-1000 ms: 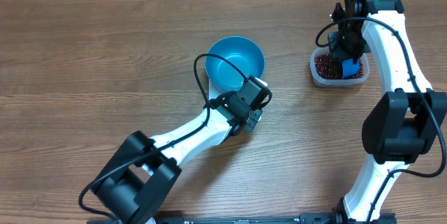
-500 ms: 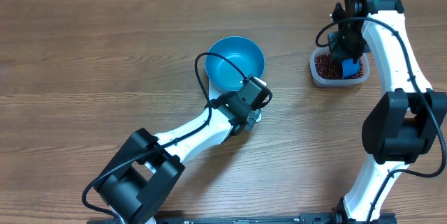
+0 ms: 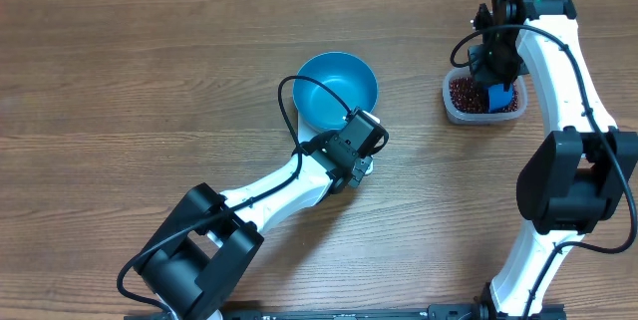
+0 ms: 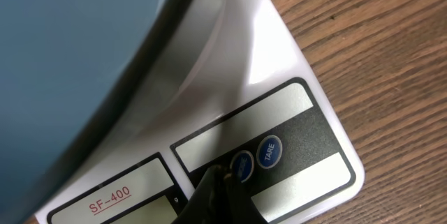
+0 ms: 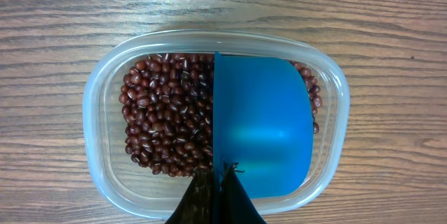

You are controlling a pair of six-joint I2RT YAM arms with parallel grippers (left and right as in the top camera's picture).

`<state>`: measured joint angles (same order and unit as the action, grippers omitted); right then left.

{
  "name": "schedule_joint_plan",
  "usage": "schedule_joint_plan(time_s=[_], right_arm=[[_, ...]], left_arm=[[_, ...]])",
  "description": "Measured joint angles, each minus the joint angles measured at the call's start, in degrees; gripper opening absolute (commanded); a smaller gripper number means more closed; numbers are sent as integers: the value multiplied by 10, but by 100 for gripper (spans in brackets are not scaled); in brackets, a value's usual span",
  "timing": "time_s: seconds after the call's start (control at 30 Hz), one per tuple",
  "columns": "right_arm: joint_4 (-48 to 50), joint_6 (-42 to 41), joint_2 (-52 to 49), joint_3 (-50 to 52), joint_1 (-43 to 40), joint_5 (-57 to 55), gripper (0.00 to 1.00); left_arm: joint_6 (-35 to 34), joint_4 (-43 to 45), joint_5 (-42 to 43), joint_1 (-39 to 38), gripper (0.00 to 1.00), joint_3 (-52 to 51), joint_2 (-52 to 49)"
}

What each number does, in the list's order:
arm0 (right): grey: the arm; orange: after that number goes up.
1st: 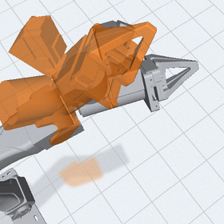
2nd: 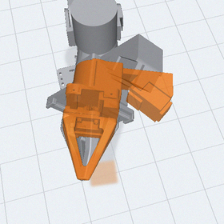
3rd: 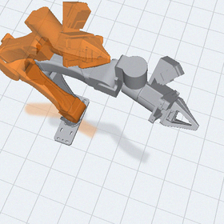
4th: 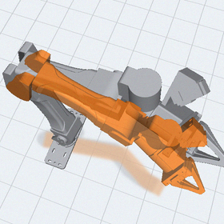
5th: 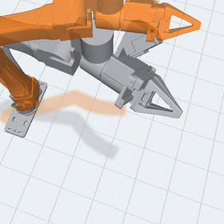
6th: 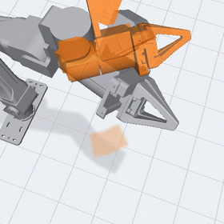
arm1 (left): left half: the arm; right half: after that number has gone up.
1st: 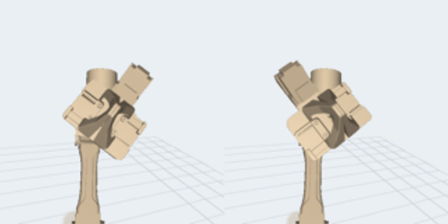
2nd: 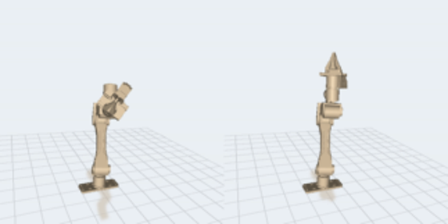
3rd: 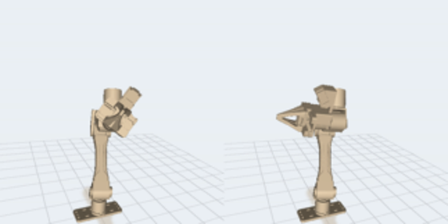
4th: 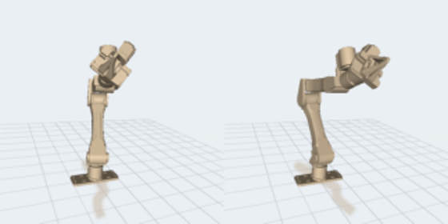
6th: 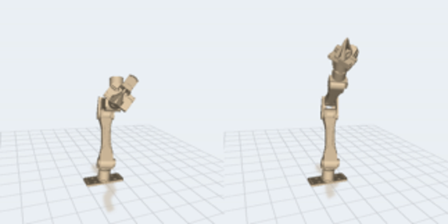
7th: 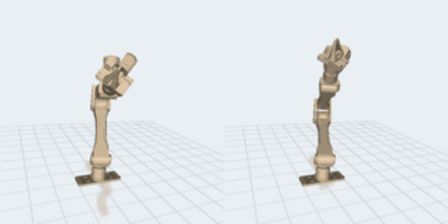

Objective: Scoop item into bowl and weigh 150g on scale

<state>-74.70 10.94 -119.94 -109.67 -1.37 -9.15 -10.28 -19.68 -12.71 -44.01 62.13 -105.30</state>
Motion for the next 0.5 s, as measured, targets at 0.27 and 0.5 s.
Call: schedule_joint_plan(time_s=[0.27, 0.5], right_arm=[[0, 0, 0, 0, 0, 1, 4], [1, 0, 0, 0, 0, 1, 4]], left_arm=[[0, -9, 0, 0, 4, -1, 0], [0, -9, 0, 0, 4, -3, 0]])
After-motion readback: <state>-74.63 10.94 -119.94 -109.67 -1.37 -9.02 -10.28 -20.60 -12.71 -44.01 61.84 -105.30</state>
